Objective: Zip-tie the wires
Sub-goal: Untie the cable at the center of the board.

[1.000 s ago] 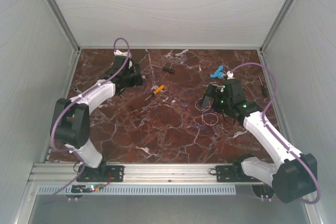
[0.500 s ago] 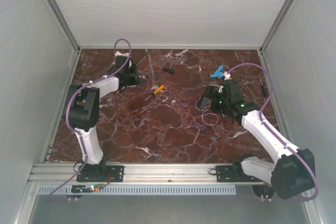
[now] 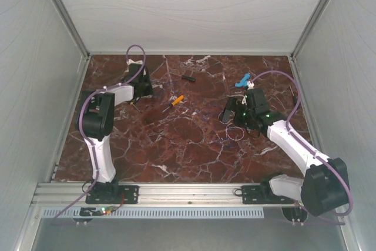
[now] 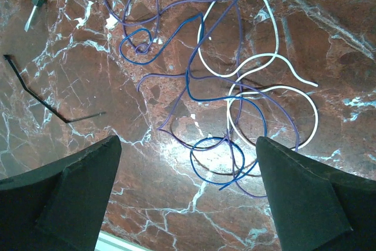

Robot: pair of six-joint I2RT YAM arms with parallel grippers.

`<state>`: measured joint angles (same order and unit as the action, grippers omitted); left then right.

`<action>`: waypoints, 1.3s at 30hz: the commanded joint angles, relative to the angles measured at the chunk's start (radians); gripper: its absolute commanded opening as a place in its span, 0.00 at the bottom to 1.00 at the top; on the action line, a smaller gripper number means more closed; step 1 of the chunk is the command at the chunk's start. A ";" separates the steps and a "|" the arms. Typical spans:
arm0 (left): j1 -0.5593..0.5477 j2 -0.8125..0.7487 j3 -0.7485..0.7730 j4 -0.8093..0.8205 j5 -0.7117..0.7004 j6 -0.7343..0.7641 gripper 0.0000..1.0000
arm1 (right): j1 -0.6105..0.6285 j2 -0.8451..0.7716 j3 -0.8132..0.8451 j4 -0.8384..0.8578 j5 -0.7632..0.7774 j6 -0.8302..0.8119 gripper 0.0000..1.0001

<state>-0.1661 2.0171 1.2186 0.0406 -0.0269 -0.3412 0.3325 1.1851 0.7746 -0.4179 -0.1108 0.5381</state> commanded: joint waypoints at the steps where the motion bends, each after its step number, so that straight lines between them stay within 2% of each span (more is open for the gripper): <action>1: 0.004 0.023 0.048 0.070 -0.005 -0.011 0.33 | -0.004 0.007 0.005 0.034 -0.013 -0.015 0.97; 10: 0.005 0.049 0.054 0.091 -0.006 -0.013 0.23 | -0.004 0.006 0.003 0.030 -0.010 -0.016 0.97; 12: 0.004 0.055 0.058 0.091 -0.012 -0.012 0.15 | -0.004 0.004 0.004 0.028 -0.009 -0.018 0.97; 14: 0.005 0.058 0.059 0.095 -0.020 -0.012 0.00 | -0.004 0.002 0.002 0.026 -0.008 -0.019 0.97; 19: 0.004 0.022 0.037 0.120 -0.046 -0.012 0.00 | -0.004 -0.003 0.002 0.022 -0.004 -0.020 0.97; 39: 0.004 -0.351 -0.092 0.170 -0.071 -0.025 0.00 | -0.004 -0.045 -0.014 0.028 -0.017 -0.020 0.97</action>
<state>-0.1654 1.7432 1.1404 0.1528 -0.0959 -0.3519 0.3325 1.1778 0.7731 -0.4129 -0.1123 0.5350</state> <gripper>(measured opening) 0.008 0.973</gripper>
